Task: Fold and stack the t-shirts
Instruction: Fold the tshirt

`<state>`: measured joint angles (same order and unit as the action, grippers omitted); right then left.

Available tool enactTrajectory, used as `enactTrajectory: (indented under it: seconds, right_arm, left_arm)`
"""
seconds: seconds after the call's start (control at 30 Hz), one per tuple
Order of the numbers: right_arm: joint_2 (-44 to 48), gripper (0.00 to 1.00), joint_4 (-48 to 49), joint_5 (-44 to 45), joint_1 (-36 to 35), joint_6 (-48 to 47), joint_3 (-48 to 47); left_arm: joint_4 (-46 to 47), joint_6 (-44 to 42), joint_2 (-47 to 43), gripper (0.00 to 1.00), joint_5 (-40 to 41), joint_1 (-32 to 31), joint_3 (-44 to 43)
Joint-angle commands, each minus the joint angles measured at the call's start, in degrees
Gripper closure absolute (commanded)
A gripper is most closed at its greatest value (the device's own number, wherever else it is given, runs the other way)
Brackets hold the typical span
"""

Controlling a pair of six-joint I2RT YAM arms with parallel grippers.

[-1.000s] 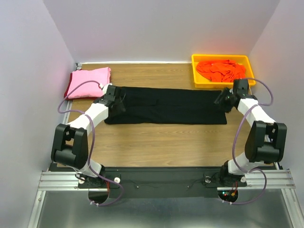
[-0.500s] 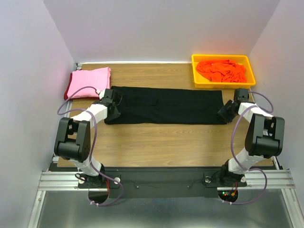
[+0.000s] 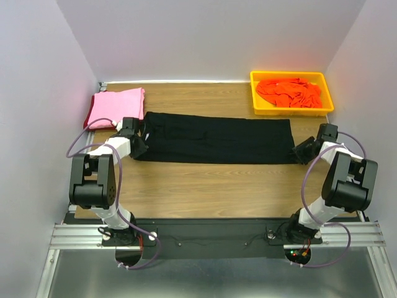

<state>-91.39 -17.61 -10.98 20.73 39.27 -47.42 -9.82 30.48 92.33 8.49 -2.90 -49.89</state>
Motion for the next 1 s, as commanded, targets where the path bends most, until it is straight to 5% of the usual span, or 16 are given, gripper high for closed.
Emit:
enactTrajectory:
  seconds: [0.0,0.37,0.6,0.83,0.97]
  right_arm:
    - [1.4,0.60,-3.8,7.0,2.1,-2.3,3.1]
    - [7.6,0.57,1.7,-9.2,0.4,-5.3,-4.5]
    - [-2.3,0.58,12.0,-13.3,-1.4,-1.7,-7.2]
    - [-4.4,0.60,10.9,-10.9,-3.3,-4.1,-9.4]
    - [-5.5,0.48,-0.1,-2.2,-11.1,-11.5,-15.9]
  left_arm:
    - [-5.3,-1.5,-2.9,0.75,1.6,1.5,3.4]
    - [-5.6,-1.0,-13.0,0.40,-4.6,-0.4,-2.5]
    - [-3.4,0.0,-6.6,0.49,-5.5,-0.8,-4.6]
    - [-3.4,0.8,-7.1,0.55,-3.5,-1.6,-3.7]
    - [-4.5,0.9,-9.8,0.35,2.1,-5.6,-6.0]
